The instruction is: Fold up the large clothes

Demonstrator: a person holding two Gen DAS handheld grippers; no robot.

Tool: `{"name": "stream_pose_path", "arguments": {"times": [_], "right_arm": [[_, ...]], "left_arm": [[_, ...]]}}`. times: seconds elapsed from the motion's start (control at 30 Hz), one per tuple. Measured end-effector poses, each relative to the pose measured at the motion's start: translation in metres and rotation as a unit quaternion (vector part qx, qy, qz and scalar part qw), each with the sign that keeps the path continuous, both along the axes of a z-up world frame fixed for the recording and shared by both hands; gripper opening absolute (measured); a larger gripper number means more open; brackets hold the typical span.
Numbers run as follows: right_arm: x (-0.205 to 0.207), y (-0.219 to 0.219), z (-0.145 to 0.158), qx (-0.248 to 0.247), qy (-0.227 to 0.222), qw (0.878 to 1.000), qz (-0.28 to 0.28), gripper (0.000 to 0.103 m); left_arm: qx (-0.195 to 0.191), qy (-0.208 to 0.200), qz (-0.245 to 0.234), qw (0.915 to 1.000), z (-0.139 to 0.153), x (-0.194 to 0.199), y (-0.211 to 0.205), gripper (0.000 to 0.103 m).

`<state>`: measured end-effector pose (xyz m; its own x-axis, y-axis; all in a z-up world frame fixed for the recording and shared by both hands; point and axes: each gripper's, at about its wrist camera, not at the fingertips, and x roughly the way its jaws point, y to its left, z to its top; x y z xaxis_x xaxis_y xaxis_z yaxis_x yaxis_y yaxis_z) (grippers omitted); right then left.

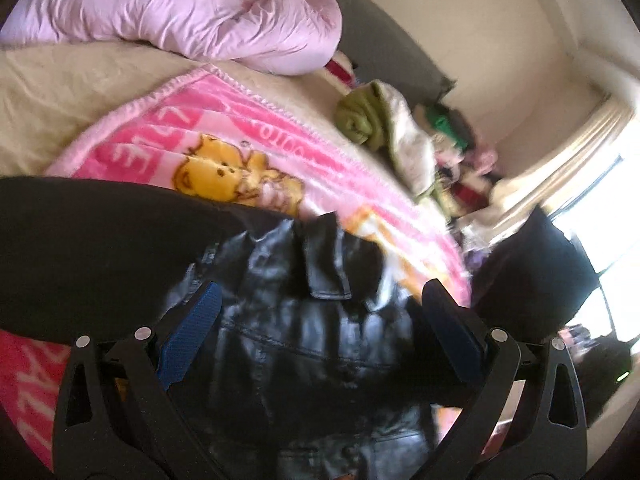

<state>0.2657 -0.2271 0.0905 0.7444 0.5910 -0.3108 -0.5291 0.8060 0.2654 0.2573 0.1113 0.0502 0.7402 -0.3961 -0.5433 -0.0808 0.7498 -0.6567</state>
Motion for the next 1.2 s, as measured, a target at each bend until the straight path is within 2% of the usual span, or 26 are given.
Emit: {"name": "stream_pose_path", "arguments": {"times": [0.1, 0.17, 0.27, 0.47, 0.5, 0.53, 0.6, 0.67, 0.73, 0.87, 1.0, 1.1, 1.17, 1.2], "right_arm": [[-0.003, 0.026, -0.014, -0.017, 0.006, 0.999, 0.028, 0.008], [-0.006, 0.039, -0.025, -0.026, 0.015, 0.999, 0.039, 0.008], [-0.004, 0.061, -0.048, -0.051, 0.037, 0.997, 0.051, 0.008], [0.005, 0.081, -0.092, -0.084, 0.094, 0.99, 0.059, 0.016], [0.002, 0.083, -0.099, -0.087, 0.103, 0.989, 0.062, 0.026], [0.001, 0.084, -0.1, -0.092, 0.111, 0.988, 0.062, 0.057], [-0.004, 0.086, -0.107, -0.103, 0.124, 0.985, 0.061, 0.09], [-0.007, 0.086, -0.109, -0.112, 0.132, 0.982, 0.075, 0.09], [-0.014, 0.081, -0.108, -0.126, 0.133, 0.98, 0.078, 0.097], [-0.027, 0.056, -0.101, -0.115, 0.137, 0.98, 0.088, 0.098], [-0.021, 0.009, -0.094, -0.091, 0.14, 0.985, 0.039, 0.098], [-0.013, -0.025, -0.092, -0.082, 0.138, 0.987, -0.012, 0.098], [-0.007, -0.048, -0.093, -0.071, 0.144, 0.986, -0.045, 0.098], [-0.003, -0.056, -0.094, -0.065, 0.148, 0.985, -0.057, 0.098]], "left_arm": [[-0.07, -0.022, -0.013, 0.9972, -0.004, -0.003, 0.012, 0.094], [-0.091, -0.029, -0.016, 0.9953, -0.006, -0.004, 0.017, 0.094], [-0.089, -0.025, -0.016, 0.9956, -0.008, -0.003, 0.02, 0.094], [-0.096, 0.003, -0.02, 0.9952, -0.026, 0.001, 0.026, 0.094], [-0.094, 0.007, -0.021, 0.9954, -0.029, 0.002, 0.025, 0.094], [-0.091, 0.012, -0.023, 0.9955, -0.032, 0.003, 0.024, 0.094], [-0.088, 0.022, -0.032, 0.9954, -0.038, 0.005, 0.021, 0.094], [-0.093, 0.027, -0.046, 0.9943, -0.043, 0.007, 0.017, 0.094], [-0.082, 0.038, -0.052, 0.9946, -0.049, 0.008, 0.013, 0.094], [-0.024, 0.084, -0.037, 0.9955, -0.065, 0.008, 0.007, 0.094], [0.035, 0.115, -0.028, 0.9923, -0.08, 0.0, 0.001, 0.094], [0.037, 0.127, -0.039, 0.9904, -0.094, -0.004, -0.005, 0.094], [0.033, 0.12, -0.044, 0.9912, -0.096, -0.005, -0.012, 0.093], [0.031, 0.118, -0.048, 0.9914, -0.097, -0.004, -0.017, 0.084]]}}
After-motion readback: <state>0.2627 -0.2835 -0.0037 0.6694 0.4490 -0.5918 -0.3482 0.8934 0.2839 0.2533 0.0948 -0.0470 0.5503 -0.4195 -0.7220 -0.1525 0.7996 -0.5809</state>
